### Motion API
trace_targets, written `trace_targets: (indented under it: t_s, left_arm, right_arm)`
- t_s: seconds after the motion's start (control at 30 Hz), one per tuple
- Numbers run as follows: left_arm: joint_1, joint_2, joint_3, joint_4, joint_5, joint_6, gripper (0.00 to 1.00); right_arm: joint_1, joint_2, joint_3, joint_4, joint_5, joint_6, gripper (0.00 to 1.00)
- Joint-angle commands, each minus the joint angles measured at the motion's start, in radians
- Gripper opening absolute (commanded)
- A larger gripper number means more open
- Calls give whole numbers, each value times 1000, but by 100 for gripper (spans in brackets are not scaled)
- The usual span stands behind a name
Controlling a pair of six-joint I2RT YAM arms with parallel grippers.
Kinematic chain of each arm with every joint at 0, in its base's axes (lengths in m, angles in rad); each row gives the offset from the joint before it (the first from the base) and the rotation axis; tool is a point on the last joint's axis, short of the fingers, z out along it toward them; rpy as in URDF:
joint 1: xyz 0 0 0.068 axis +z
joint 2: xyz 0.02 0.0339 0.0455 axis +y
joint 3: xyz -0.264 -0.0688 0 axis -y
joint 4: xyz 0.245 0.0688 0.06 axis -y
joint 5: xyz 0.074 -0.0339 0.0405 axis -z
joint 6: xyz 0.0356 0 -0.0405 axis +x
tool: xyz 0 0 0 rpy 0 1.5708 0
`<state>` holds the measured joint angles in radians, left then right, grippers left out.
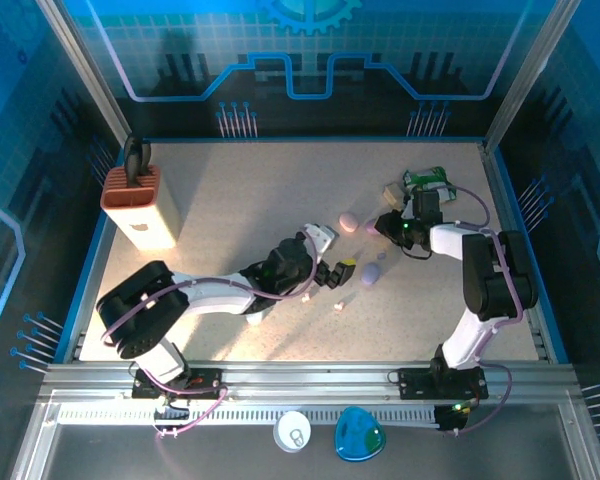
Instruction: Insert wireless bluetooth earbuds into charging case
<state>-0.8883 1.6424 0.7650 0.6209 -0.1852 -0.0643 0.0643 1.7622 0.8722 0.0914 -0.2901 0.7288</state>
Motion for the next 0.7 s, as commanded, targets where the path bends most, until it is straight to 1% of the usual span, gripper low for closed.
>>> trace_targets:
  t_s: [0.0,0.1,0.17,0.27,0.47,0.57,0.67]
  left_arm:
    - [-40,43,110,-199,-110,-66,99]
    - [-69,80,179,-287,-117,-80,99]
    - [-80,112,249,-399,-131,-110,99]
    - [-94,179,357,-550,-141,-152,94]
    - [-112,291,539,-775,-90,-217,85]
    - [-118,344,628,-867,-66,-233,82]
    - [-120,396,712,-937,-29,-253,79]
  right_arm:
    - [-20,16,2,-19,46,-2,46]
    - [-28,-33,2,-44,66,-19,61]
    - [-34,-80,-6,-66,85,-35,70]
    - [-47,-170,-50,-85,109,-53,78]
    - [-119,-385,-189,-94,89,-53,79]
    - [-161,-491,-243,-137,91,-77,79]
    - [-177,-585,-277,-197,95,-117,79]
